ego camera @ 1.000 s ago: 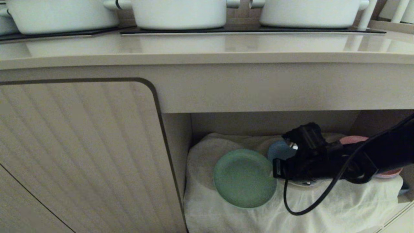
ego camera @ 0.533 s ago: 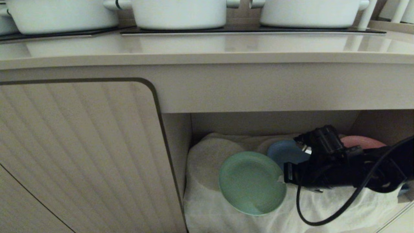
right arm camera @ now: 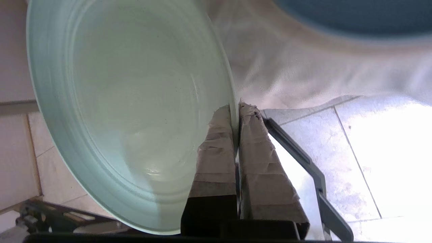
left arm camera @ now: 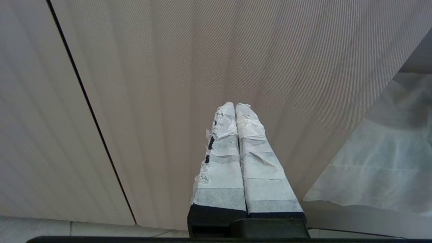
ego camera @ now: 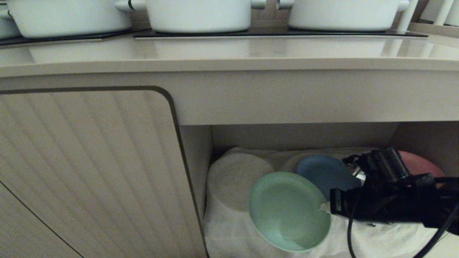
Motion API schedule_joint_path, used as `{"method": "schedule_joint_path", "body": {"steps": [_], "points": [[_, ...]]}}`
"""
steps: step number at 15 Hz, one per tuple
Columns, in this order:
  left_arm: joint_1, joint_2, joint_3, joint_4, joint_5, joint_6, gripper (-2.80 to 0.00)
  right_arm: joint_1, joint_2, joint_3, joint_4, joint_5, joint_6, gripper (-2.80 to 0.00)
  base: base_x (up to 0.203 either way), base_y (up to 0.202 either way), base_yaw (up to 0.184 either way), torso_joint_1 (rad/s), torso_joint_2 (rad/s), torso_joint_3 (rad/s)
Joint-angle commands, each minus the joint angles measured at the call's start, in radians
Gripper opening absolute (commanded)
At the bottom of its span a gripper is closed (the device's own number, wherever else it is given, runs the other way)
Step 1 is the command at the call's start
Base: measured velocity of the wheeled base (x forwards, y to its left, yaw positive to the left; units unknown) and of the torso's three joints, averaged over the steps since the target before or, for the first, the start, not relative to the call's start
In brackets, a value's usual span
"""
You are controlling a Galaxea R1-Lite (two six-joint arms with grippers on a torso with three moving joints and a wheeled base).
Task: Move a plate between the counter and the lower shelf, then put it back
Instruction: Put the plate
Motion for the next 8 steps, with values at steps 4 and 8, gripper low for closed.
{"method": "schedule_joint_path", "body": {"steps": [4,8], "points": [[0.000,0.000,0.000,0.000,0.001,-0.001,-2.80,-0.007,-0.115,0.082,0.000,0.003,0.004,-2.80,0.000,0.000,0.000,0.000,0.00,0.000],[0.000,0.000,0.000,0.000,0.001,-0.001,-2.80,-0.036,-0.191,0.156,0.001,0.003,0.004,-2.80,0.000,0.000,0.000,0.000,0.00,0.000]]}}
